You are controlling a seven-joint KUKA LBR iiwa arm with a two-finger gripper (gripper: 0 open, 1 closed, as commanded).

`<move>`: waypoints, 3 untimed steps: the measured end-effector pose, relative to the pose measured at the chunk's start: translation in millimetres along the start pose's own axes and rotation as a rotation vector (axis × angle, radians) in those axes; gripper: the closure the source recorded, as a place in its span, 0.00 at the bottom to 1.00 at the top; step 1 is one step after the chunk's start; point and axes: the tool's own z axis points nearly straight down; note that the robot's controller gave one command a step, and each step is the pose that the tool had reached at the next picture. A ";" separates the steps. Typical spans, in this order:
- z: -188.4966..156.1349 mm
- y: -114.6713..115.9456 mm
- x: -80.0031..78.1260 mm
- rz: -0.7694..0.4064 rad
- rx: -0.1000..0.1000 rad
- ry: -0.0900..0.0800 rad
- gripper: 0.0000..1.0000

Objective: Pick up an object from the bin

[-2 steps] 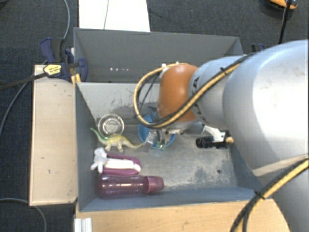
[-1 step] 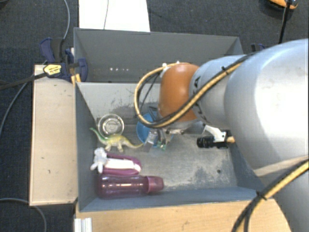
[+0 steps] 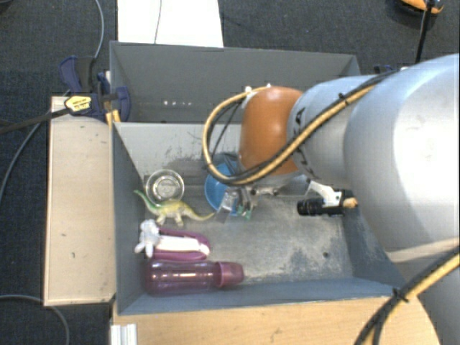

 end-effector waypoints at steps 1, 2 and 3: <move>-22.2 1.5 -1.9 -0.001 -0.005 -0.007 1.00; -37.3 2.1 -2.8 -0.002 -0.008 -0.009 1.00; -47.5 2.3 -3.0 -0.003 -0.009 -0.011 1.00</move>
Offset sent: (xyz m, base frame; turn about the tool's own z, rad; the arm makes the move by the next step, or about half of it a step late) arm 0.0001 0.0001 0.0276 0.0000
